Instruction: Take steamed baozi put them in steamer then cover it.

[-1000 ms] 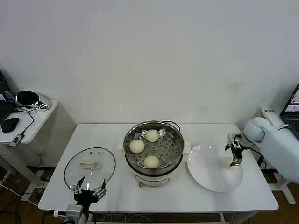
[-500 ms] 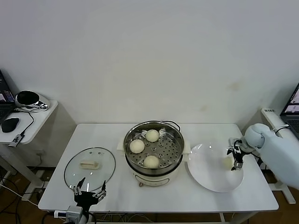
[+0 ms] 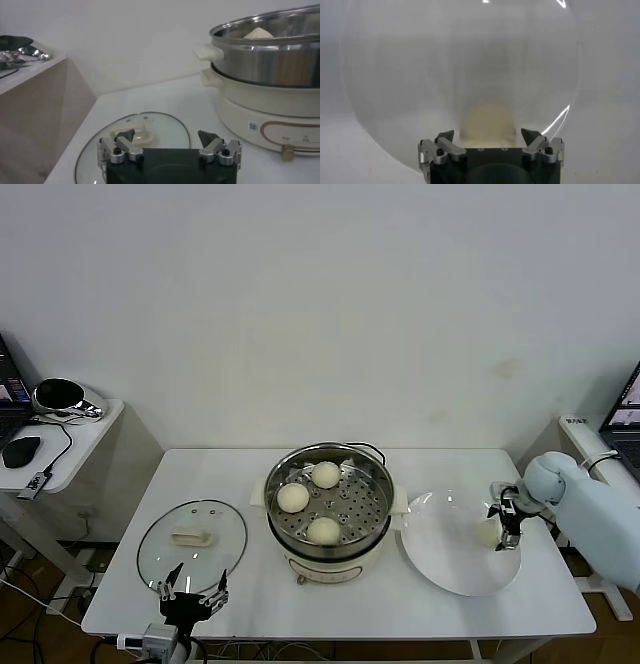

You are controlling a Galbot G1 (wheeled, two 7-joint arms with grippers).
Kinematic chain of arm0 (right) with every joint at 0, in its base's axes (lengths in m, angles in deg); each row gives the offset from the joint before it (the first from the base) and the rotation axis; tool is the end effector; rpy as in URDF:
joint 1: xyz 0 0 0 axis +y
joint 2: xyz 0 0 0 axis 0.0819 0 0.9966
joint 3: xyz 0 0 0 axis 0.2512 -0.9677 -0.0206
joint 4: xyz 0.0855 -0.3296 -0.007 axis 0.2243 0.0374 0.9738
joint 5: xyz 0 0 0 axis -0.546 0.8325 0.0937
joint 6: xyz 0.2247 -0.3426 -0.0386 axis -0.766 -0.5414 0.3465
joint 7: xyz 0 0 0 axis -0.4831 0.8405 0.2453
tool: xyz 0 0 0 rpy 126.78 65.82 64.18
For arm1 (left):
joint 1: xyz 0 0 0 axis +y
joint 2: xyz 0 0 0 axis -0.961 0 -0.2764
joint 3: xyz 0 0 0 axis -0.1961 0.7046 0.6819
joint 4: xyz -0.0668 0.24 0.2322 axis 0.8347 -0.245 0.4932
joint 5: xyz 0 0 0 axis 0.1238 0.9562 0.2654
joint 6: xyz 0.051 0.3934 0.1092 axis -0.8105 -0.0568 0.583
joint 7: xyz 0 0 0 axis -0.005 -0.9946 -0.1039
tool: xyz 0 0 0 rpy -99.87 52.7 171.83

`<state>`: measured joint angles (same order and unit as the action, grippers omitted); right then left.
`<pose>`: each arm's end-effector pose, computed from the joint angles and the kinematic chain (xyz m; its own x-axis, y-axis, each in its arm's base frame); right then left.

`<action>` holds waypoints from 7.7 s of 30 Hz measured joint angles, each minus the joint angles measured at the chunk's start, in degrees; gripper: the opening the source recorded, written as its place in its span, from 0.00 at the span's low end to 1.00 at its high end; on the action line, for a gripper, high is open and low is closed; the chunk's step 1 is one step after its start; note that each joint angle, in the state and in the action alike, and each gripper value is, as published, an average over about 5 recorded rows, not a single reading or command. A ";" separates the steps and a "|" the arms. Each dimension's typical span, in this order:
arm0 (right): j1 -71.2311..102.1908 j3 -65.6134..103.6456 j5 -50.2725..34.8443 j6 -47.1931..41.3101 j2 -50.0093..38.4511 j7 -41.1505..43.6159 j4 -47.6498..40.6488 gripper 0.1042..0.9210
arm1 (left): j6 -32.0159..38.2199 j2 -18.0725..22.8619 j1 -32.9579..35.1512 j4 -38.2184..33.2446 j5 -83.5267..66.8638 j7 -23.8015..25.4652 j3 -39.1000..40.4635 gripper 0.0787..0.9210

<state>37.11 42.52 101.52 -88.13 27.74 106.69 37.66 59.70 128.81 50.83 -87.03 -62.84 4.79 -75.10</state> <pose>0.5697 -0.2261 -0.2514 -0.1730 -0.0082 0.9849 -0.9819 0.0793 -0.1718 0.2175 0.0468 -0.3032 -0.9237 -0.0295 0.3820 0.0542 0.9769 0.2067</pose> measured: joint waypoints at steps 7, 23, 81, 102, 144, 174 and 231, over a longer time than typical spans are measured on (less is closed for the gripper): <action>-0.63 -0.15 -0.71 -0.23 -0.28 -0.01 -0.09 0.66 | -0.05 -0.01 -0.31 0.18 -0.01 0.04 0.11 0.88; -15.11 -13.40 -14.87 -7.19 -5.69 0.52 12.60 0.66 | 0.43 0.33 -1.55 -0.09 0.57 -0.25 0.01 0.88; -42.43 -51.90 -43.91 -25.81 24.85 -4.09 11.55 0.74 | 1.49 0.03 -1.17 -4.03 -0.18 -1.35 -1.53 0.88; -39.12 -33.23 -46.54 -24.67 10.91 -11.94 20.03 0.88 | 0.52 -1.22 -2.77 -1.55 -1.07 -1.48 -1.42 0.88; 68.12 67.76 -63.21 6.89 17.46 -60.69 47.73 0.88 | 12.65 -5.62 -8.89 7.67 23.92 -6.76 0.02 0.88; 72.17 69.61 -59.95 9.58 23.60 -62.60 44.41 0.88 | 17.42 -18.17 -17.59 30.78 66.26 -14.53 5.13 0.88; 74.49 69.65 -55.99 10.72 26.63 -62.74 45.70 0.88 | 16.17 -16.43 -32.03 48.33 66.33 -19.81 10.63 0.64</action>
<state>111.61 112.17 45.53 -77.40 54.37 43.95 83.36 75.87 112.38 18.80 -38.70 3.49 -15.02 -64.47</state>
